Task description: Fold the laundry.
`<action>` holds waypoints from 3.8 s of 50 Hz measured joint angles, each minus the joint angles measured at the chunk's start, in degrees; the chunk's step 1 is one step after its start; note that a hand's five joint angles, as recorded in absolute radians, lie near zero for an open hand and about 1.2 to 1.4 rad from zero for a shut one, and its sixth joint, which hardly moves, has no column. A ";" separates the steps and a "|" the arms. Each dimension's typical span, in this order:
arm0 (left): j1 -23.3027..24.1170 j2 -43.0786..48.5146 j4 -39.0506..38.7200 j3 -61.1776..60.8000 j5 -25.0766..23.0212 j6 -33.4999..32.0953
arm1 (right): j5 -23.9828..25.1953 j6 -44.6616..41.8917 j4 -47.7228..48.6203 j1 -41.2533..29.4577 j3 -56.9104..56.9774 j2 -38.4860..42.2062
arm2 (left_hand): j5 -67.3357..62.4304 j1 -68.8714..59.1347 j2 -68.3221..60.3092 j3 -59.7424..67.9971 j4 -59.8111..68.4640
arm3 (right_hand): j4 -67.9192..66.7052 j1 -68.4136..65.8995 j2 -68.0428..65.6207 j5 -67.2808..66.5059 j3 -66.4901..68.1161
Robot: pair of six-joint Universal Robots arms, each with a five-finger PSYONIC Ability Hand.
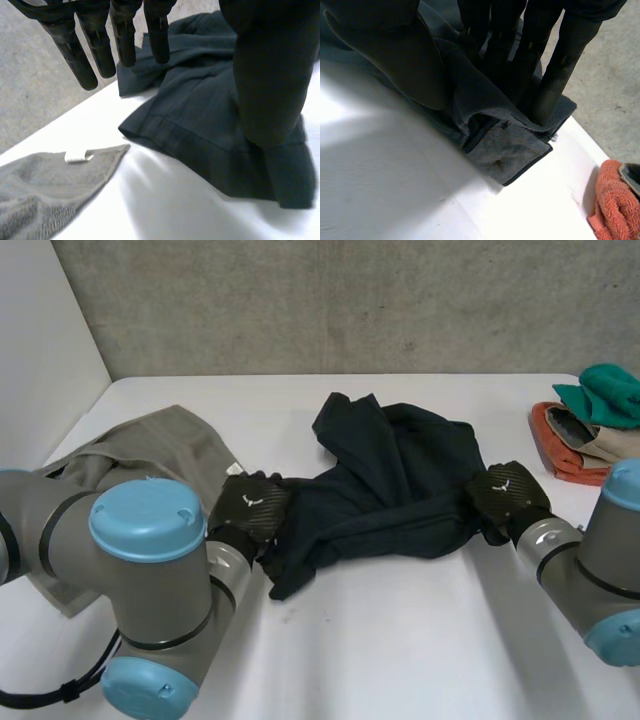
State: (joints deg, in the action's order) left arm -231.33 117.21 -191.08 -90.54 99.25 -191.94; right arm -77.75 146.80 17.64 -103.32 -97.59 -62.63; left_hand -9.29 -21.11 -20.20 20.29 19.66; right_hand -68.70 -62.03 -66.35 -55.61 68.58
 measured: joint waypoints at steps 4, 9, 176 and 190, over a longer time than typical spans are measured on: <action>0.37 -0.02 2.27 0.03 -0.11 1.24 | 0.26 0.11 -3.38 0.05 -0.55 -1.96 | 0.00 0.00 0.00 0.00 0.00 | -0.01 0.00 -0.28 0.00 0.24; 1.11 1.89 5.12 1.61 -0.36 3.85 | 0.50 0.06 -5.06 0.02 -1.30 -2.66 | -4.45 -1.87 -3.40 3.23 3.79 | -0.01 0.00 -0.46 0.00 0.25; -8.50 33.22 -6.63 36.77 -26.97 -31.37 | 1.83 -16.31 -24.51 0.85 -14.10 -17.61 | -36.48 -37.72 -35.94 35.62 36.42 | -0.12 -2.22 -0.54 -1.89 0.45; -7.51 25.54 -9.49 28.80 -6.47 -30.91 | 1.81 -15.26 -23.95 0.52 -14.23 -15.62 | -46.75 -45.12 -48.32 47.88 48.93 | -0.12 -2.22 -0.54 -1.89 0.45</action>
State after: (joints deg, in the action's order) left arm -238.83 142.75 -200.57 -61.73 92.78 -222.86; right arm -75.94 131.54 -6.31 -102.80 -111.82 -78.25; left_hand -56.04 -66.23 -68.52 68.17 68.59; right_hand -68.83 -64.25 -66.90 -57.50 69.02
